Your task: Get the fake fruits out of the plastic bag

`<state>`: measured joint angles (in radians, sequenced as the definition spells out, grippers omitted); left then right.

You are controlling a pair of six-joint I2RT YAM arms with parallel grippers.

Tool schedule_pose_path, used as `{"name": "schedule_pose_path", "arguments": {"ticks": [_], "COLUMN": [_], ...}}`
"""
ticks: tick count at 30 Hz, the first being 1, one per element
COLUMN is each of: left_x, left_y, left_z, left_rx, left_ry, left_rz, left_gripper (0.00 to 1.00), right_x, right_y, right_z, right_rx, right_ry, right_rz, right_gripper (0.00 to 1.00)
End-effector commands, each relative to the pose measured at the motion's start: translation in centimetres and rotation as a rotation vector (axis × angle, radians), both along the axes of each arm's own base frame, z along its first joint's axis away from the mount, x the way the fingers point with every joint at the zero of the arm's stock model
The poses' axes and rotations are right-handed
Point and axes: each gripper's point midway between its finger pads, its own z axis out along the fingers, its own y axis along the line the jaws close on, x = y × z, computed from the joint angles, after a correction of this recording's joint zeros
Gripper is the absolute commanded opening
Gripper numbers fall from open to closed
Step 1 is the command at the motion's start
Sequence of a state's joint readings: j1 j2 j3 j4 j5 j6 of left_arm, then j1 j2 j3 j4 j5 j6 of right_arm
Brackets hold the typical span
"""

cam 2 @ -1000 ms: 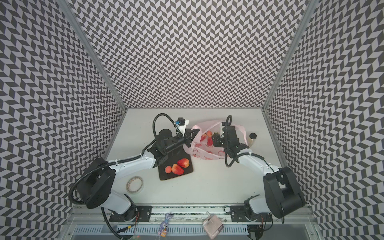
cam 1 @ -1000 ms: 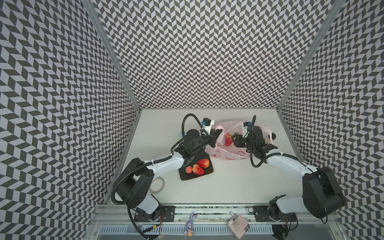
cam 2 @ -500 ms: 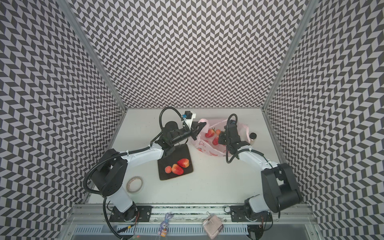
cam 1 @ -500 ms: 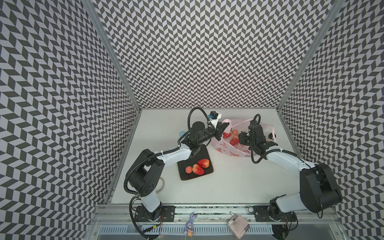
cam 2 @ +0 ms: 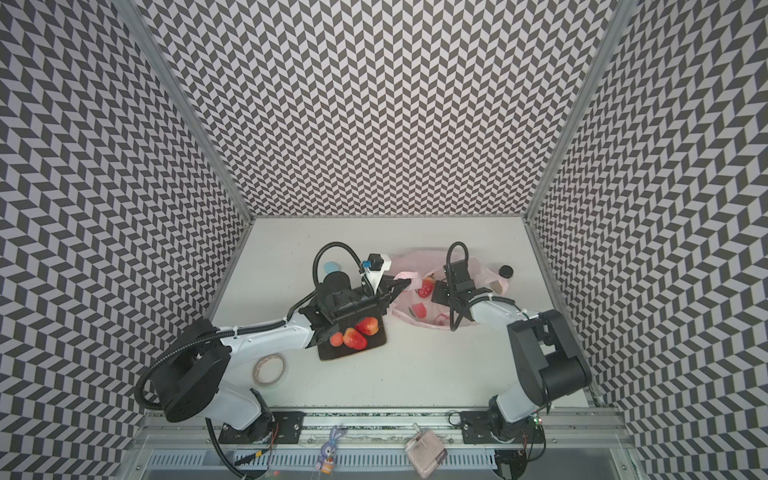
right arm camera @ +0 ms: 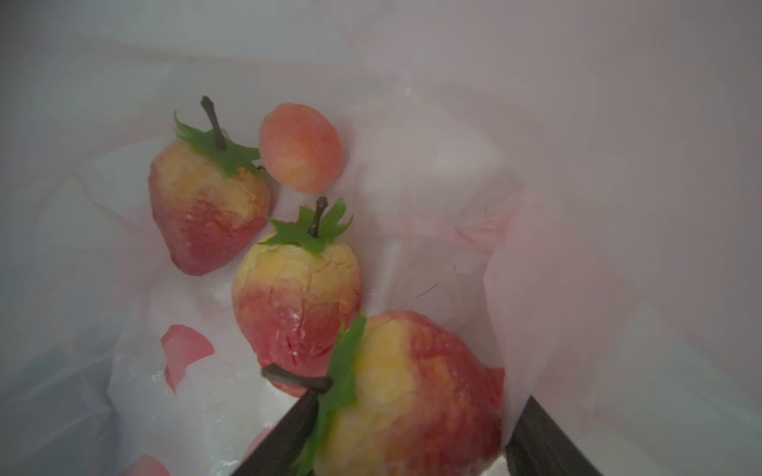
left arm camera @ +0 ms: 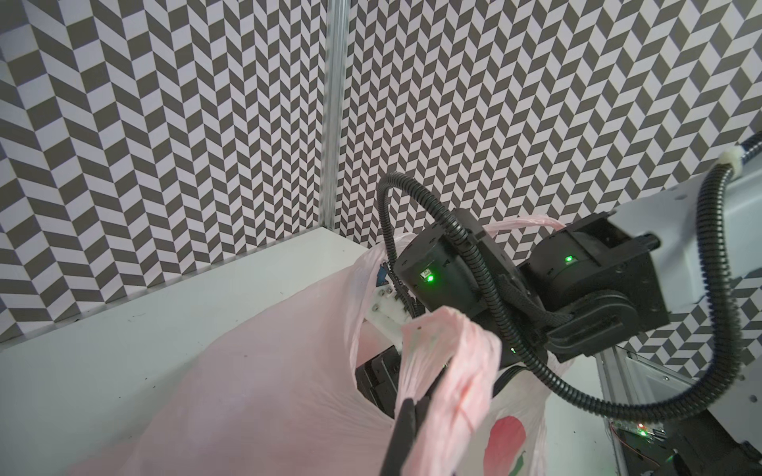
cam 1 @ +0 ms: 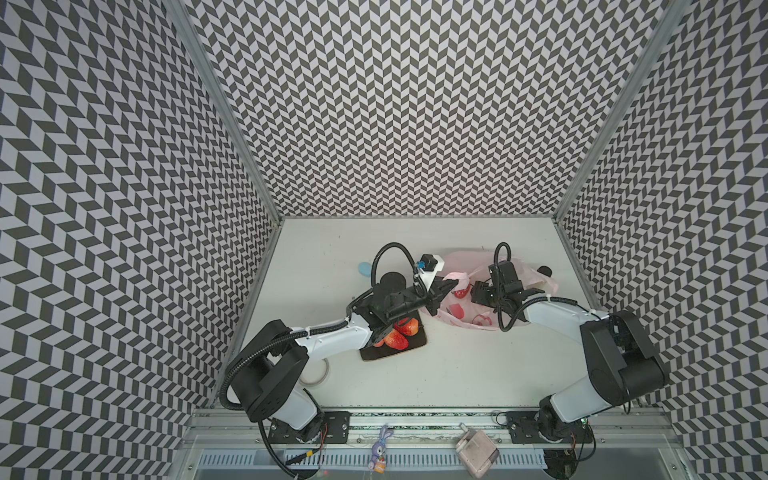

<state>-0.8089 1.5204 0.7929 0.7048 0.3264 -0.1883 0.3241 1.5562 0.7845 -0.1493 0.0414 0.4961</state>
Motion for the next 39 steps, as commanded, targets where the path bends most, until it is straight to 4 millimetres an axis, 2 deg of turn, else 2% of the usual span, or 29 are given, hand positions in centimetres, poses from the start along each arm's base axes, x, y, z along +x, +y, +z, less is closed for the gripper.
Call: {"name": "schedule_pose_path", "arguments": {"ticks": [1,4,6,11,16,18,21,25,28,33,39], "left_x": [0.2,0.3,0.3,0.6,0.5,0.4,0.3,0.2,0.2,0.3,0.6], "left_y": [0.6,0.5,0.4,0.1,0.0,0.0,0.0,0.1,0.2,0.3,0.2], "left_z": [0.3,0.4,0.6,1.0,0.9,0.8,0.6,0.5,0.6,0.7,0.7], "left_rx": [0.002,-0.002,-0.016,-0.041,-0.042,-0.036,-0.029,-0.024,-0.025,-0.022,-0.027], "left_ry": [-0.025,-0.024,-0.020,-0.001,0.009,0.008,0.013,0.017,0.015,0.015,0.024], "left_rz": [0.026,0.023,0.022,0.020,0.010,0.007,0.004,0.006,0.010,0.018,0.030], "left_gripper": [0.00,0.00,0.00,0.00,0.00,0.00,0.00,0.00,0.00,0.00,0.00], "right_x": [0.8,1.1,1.0,0.2,1.1,1.6,2.3,2.0,1.0,-1.1,-2.6], "right_y": [0.1,-0.4,-0.3,0.3,1.8,2.3,2.9,3.1,3.4,4.1,5.0], "right_z": [2.3,4.7,5.9,6.0,5.5,4.9,3.0,0.6,-0.6,-1.4,-3.6], "right_rx": [-0.015,-0.063,-0.079,-0.059,0.034,0.049,0.048,0.015,-0.006,-0.082,-0.240], "right_ry": [-0.051,-0.098,-0.112,-0.111,-0.115,-0.122,-0.095,-0.046,-0.008,0.032,0.099], "right_rz": [0.019,0.037,0.061,0.077,0.078,0.085,0.117,0.153,0.194,0.285,0.339], "right_gripper": [0.75,0.77,0.76,0.69,0.63,0.62,0.64,0.68,0.71,0.77,0.78]}}
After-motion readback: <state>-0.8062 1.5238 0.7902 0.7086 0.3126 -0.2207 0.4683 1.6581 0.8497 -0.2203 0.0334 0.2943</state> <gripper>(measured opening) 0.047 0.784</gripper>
